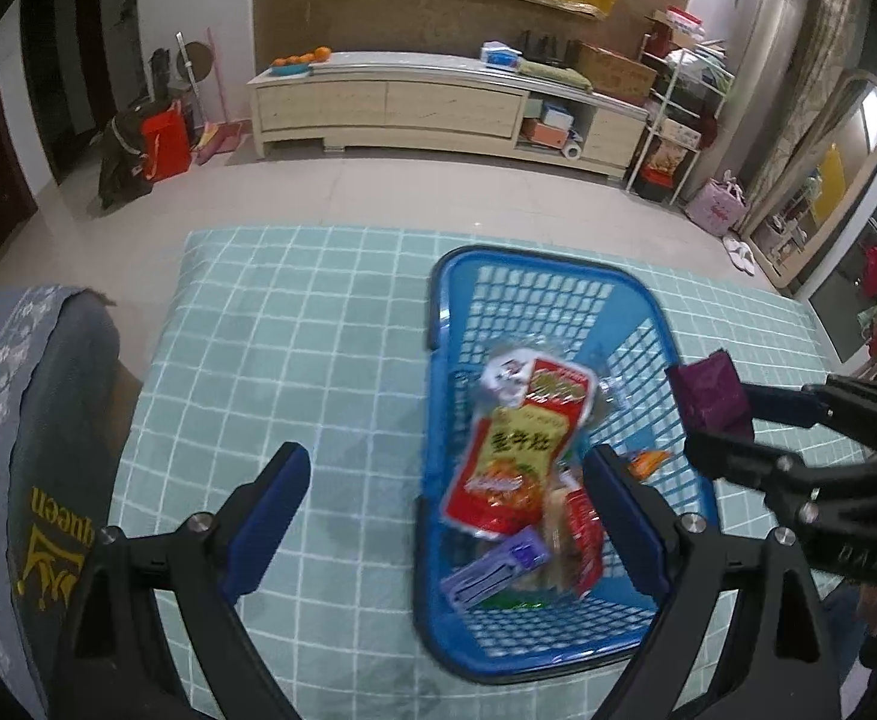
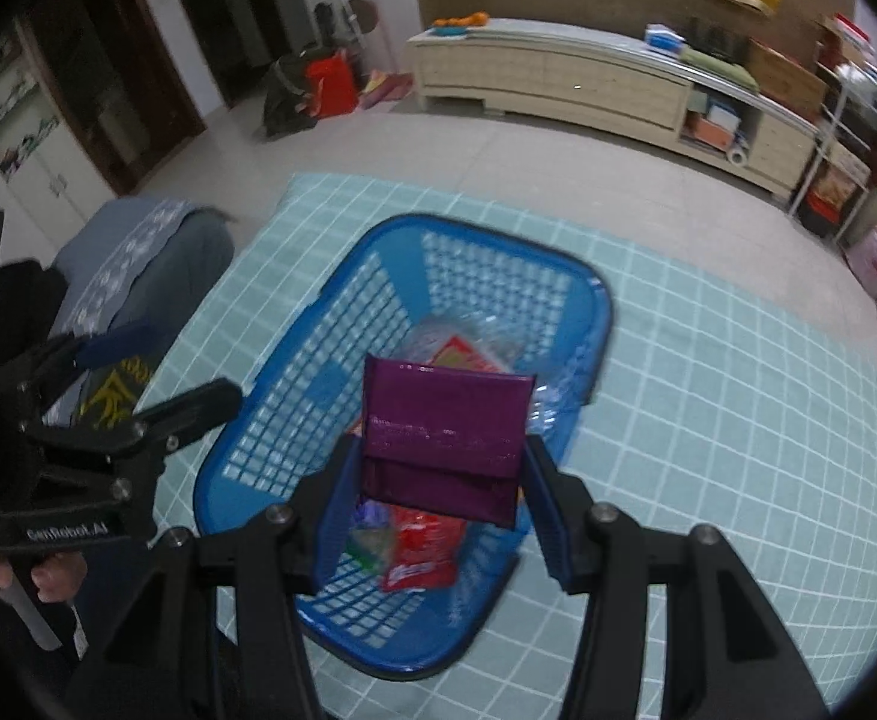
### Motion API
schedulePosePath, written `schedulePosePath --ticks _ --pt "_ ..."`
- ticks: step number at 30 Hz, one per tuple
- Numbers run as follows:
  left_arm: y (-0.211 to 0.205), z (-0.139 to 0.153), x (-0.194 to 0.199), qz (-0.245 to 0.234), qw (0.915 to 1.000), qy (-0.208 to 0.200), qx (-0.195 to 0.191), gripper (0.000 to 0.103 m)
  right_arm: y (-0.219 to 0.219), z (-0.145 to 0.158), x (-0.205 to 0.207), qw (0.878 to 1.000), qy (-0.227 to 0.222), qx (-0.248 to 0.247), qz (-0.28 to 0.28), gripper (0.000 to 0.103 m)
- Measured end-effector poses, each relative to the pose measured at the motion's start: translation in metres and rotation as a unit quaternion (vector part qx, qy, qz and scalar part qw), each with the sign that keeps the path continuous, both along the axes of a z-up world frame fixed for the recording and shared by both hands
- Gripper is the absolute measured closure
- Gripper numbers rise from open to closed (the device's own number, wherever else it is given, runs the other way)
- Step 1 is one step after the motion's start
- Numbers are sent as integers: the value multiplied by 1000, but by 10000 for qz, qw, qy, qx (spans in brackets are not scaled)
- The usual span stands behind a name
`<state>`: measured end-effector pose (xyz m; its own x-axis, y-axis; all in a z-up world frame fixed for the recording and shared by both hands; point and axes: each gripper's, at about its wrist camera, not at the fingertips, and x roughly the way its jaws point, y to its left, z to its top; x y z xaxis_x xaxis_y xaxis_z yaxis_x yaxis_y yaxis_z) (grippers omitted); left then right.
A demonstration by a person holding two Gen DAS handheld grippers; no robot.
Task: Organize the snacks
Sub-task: 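Carry the purple packet into the basket with the right tool and open it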
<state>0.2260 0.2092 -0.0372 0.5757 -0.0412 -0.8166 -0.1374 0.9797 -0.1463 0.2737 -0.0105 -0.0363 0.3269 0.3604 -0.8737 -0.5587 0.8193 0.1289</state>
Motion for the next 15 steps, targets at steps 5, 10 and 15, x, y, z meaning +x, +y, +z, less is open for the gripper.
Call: schedulePosePath --ticks 5,10,15 --pt "21 -11 -9 196 9997 77 -94 12 25 -16 -9 9995 135 -138 242 45" --pt "35 -17 -15 323 9993 126 -144 12 49 -36 -16 9979 89 -396 508 45" --pt "49 -22 -16 480 9985 144 -211 12 59 -49 -14 9970 152 -450 604 45"
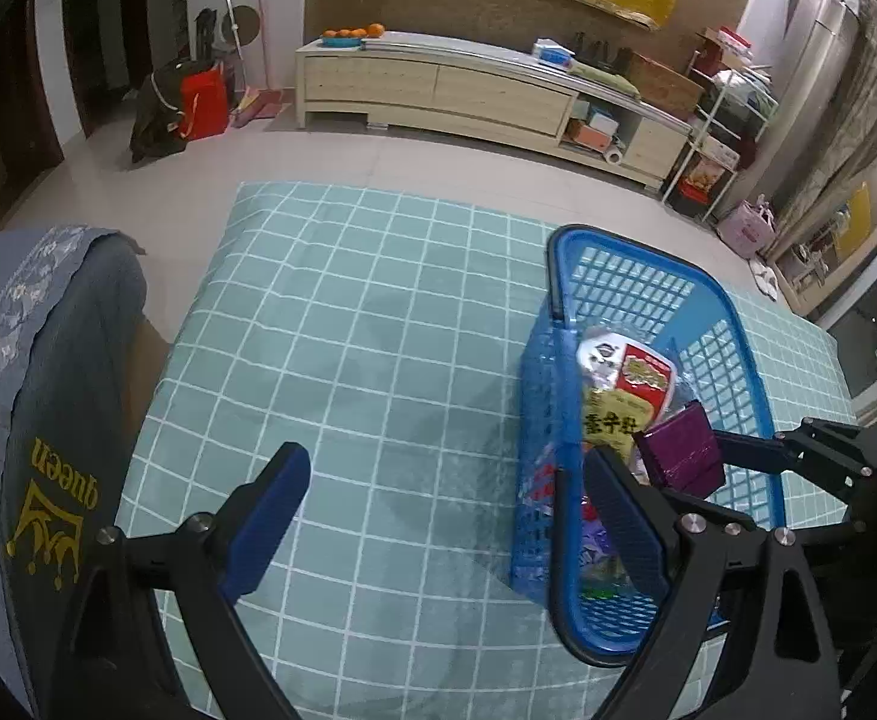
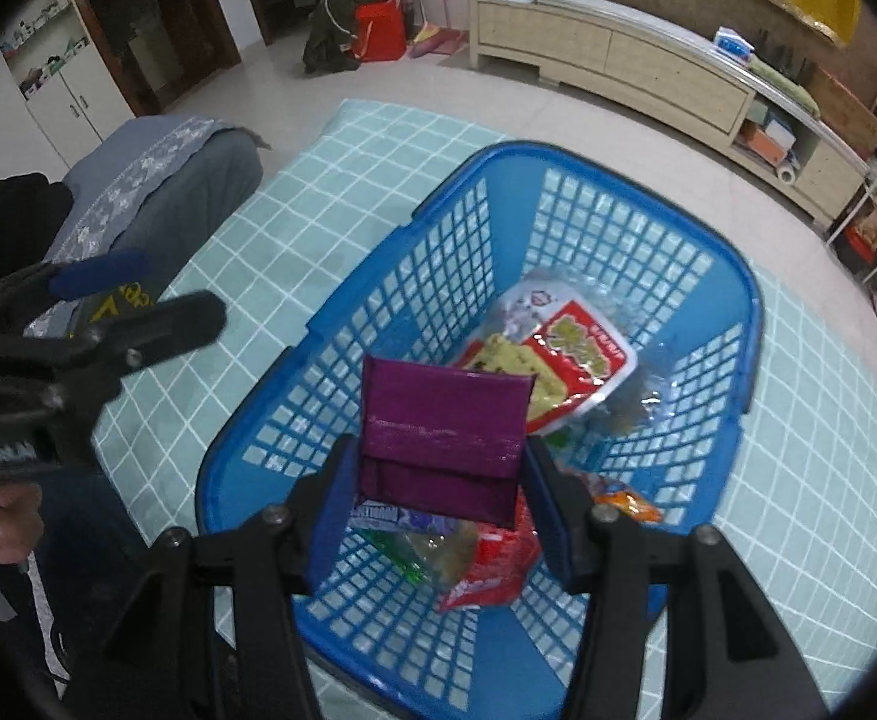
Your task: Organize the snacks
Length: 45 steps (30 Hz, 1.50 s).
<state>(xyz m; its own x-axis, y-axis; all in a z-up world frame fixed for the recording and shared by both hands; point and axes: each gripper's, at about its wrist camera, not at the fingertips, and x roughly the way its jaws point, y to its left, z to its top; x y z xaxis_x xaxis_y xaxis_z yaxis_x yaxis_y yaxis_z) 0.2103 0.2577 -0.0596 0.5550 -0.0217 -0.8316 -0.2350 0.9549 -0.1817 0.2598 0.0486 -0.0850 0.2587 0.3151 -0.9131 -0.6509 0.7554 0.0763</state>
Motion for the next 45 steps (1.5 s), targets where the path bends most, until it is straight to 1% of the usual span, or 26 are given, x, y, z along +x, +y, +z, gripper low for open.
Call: schedulePosePath --ticks 1,3,4,5,7,9,11,12,14,15,18,20,22,23,25,28,30,31,32,34,37,39,41,45 --pt "2 -1 0 32 10000 -2 -20 12 2 -2 1 10000 1 8 -1 45" --pt "7 -4 0 60 10000 -4 -68 12 5 -5 4 10000 12 84 42 34" --pt "8 -6 -1 60 9999 -15 -92 12 6 -6 4 9999 21 130 106 21" --pt "8 -8 -1 62 9999 -28 -102 12 8 -8 4 9998 9 115 180 13" --pt "8 -9 -4 84 9999 -126 -74 12 7 -10 2 9995 -41 178 250 9" --pt "6 -8 -8 72 9996 -254 -78 12 -2 -4 -1 9992 -149 304 198 9" --pt "2 -6 -16 14 9988 -461 -157 12 -16 6 -6 9980 -277 556 94 9" --pt "-2 -4 -20 -12 9983 -555 -193 12 -27 12 -11 9966 -407 711 -13 9" --pt "-12 1 -29 -62 9971 -738 -199 12 -41 19 -23 9949 -618 784 -163 9" --pt "-17 3 -35 -78 9964 -824 -179 12 -53 24 -33 9936 -779 766 -300 9" --pt "-38 13 -58 -217 9927 -1180 -91 12 -90 40 -69 9851 -1193 1013 -713 9" --pt "-52 21 -73 -266 9897 -1408 -76 12 -110 48 -94 9791 -1545 987 -878 9" --pt "-68 30 -89 -365 9853 -1661 -128 12 -125 54 -109 9749 -1721 971 -1023 9" --pt "-78 34 -98 -503 9823 -1805 -58 12 -132 56 -117 9728 -1780 977 -1111 9" --pt "-95 41 -114 -593 9788 -1944 243 12 -145 62 -133 9685 -1919 970 -1252 9" --pt "-118 56 -134 -757 9716 -2201 414 11 -160 75 -155 9596 -2208 1049 -1390 9" --pt "-133 67 -148 -811 9653 -2400 635 0 -172 86 -169 9511 -2416 1185 -1516 7" --pt "-137 71 -154 -811 9632 -2473 676 0 -177 91 -177 9461 -2522 1258 -1596 3" --pt "-142 76 -159 -820 9615 -2534 677 0 -181 96 -185 9417 -2618 1324 -1647 0" --pt "-150 85 -168 -773 9576 -2678 727 0 -191 107 -200 9311 -2828 1471 -1770 0" --pt "-161 92 -181 -707 9521 -2799 1008 0 -197 117 -215 9204 -3031 1447 -2000 0" --pt "-168 95 -187 -766 9505 -2812 1077 0 -197 120 -224 9167 -3139 1403 -2035 0" --pt "-171 97 -191 -822 9503 -2815 1047 0 -198 120 -230 9147 -3191 1375 -2063 0" --pt "-176 101 -197 -860 9492 -2824 1093 0 -202 119 -237 9146 -3107 1491 -2115 0"
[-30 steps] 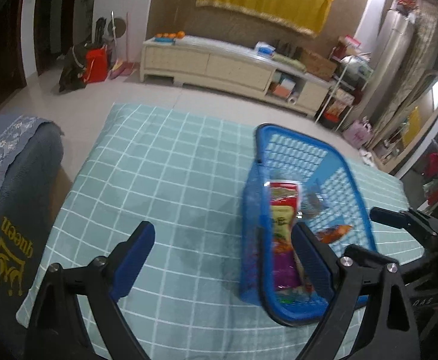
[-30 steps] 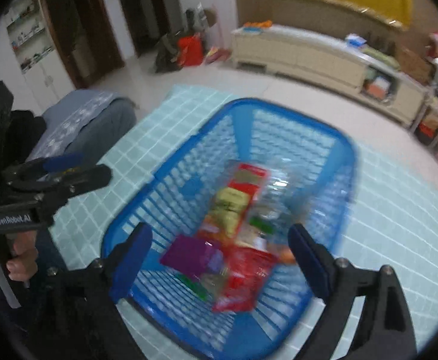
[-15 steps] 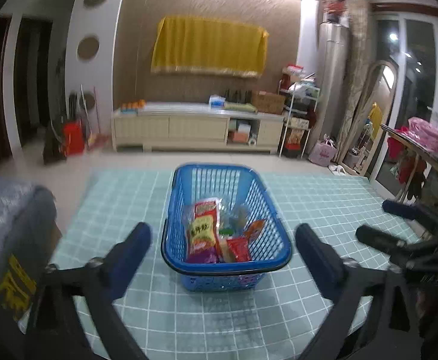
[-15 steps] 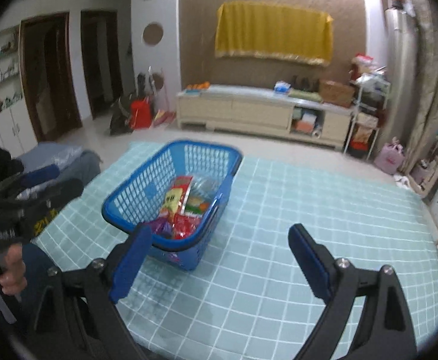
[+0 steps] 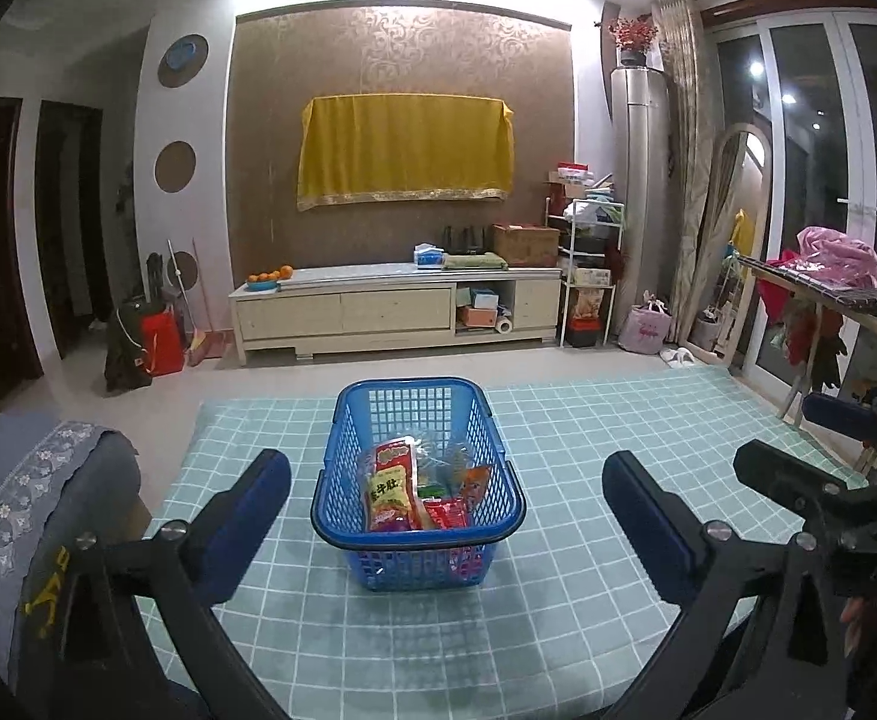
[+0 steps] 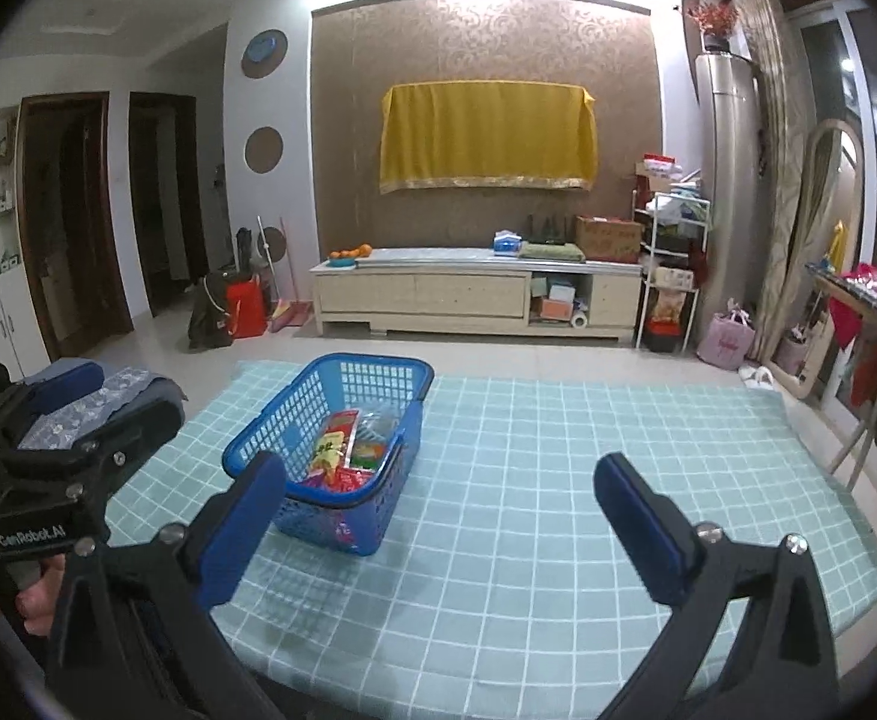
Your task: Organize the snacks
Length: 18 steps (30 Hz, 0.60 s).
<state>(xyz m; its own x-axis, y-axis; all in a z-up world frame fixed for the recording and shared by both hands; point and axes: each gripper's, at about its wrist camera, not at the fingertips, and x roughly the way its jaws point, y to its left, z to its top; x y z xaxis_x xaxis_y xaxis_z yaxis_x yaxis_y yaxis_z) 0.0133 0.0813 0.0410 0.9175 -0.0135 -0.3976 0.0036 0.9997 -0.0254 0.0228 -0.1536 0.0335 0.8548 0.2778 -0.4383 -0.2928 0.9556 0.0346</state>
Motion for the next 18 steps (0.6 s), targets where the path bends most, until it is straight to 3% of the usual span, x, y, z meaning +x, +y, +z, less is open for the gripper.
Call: schedulePosePath --ticks 18 --pt "-6 -7 -7 -166 9997 166 -77 0 -2 -3 -13 9998 66 182 108 0"
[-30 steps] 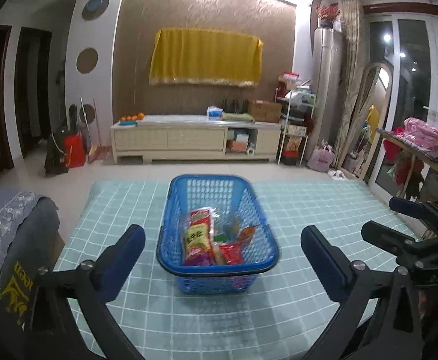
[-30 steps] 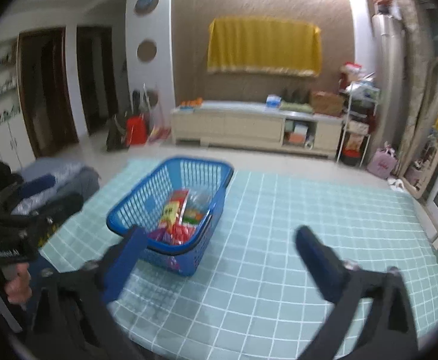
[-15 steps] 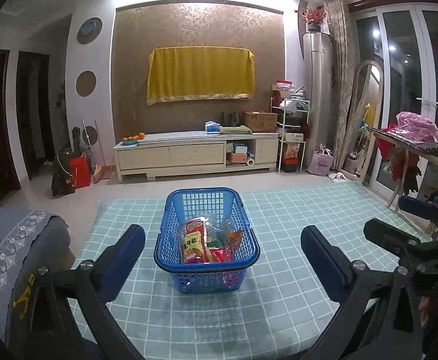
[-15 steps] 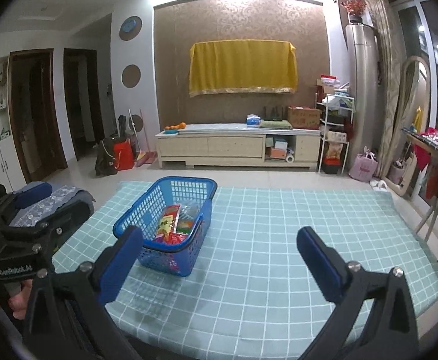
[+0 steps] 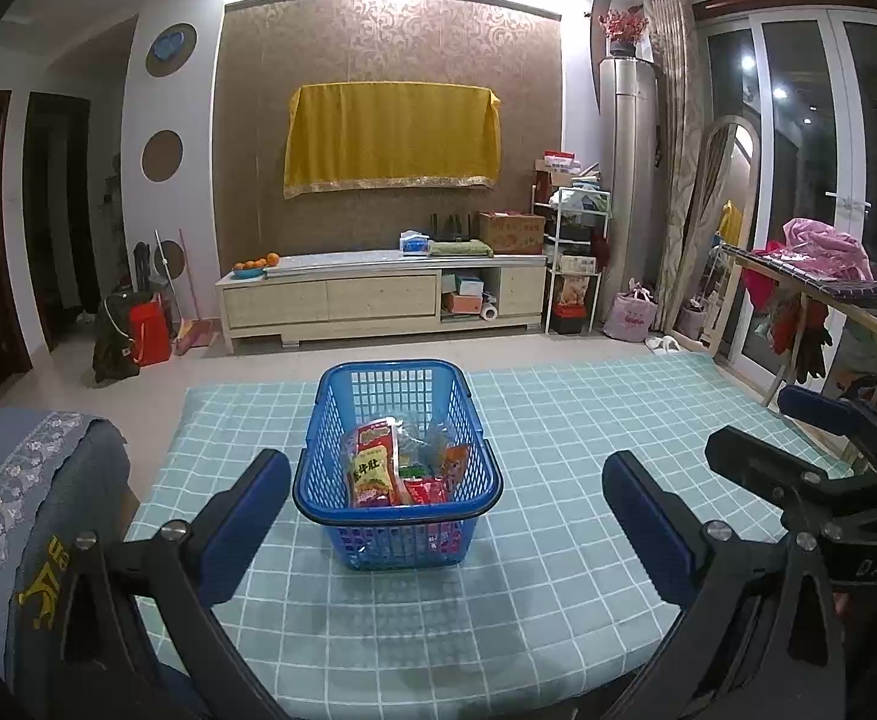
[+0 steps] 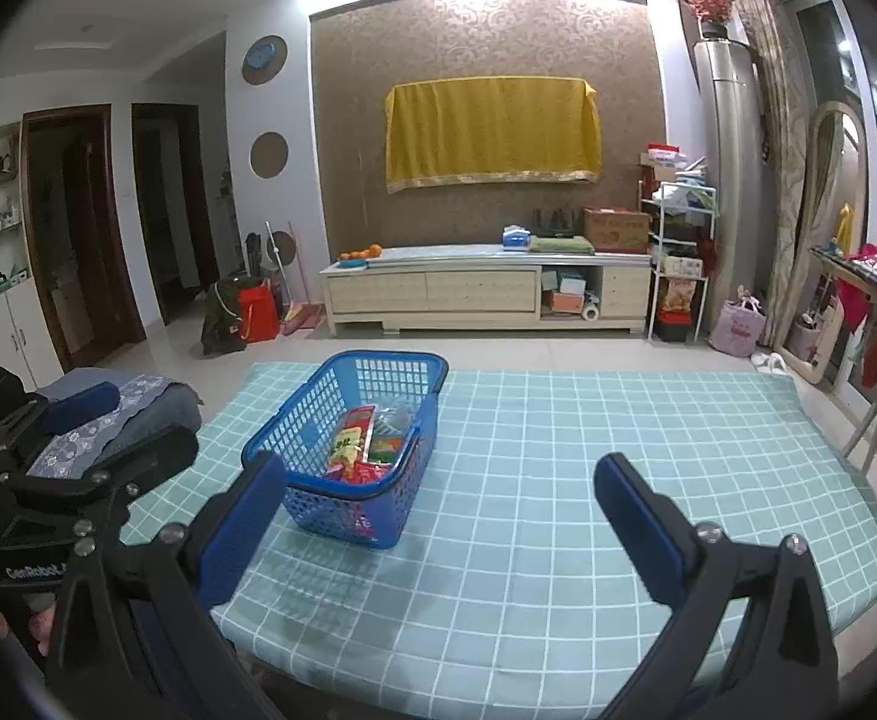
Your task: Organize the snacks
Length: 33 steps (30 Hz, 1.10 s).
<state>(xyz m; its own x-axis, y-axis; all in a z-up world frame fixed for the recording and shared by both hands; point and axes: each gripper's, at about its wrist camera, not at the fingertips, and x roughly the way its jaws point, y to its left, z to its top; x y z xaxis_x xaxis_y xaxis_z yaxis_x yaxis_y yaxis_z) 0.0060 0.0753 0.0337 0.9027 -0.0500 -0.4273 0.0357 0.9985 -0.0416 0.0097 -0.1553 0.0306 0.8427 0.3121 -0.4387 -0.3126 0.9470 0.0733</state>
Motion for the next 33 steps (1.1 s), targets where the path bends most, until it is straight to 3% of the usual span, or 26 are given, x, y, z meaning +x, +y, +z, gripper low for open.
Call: schedulePosePath --ticks 10,33 --pt "-4 -2 -1 -5 10000 29 89 0 1 1 -1 10000 22 21 -14 0" --pt "-3 -4 -1 -55 9998 136 -102 0 4 -1 1 9999 87 -99 -45 0"
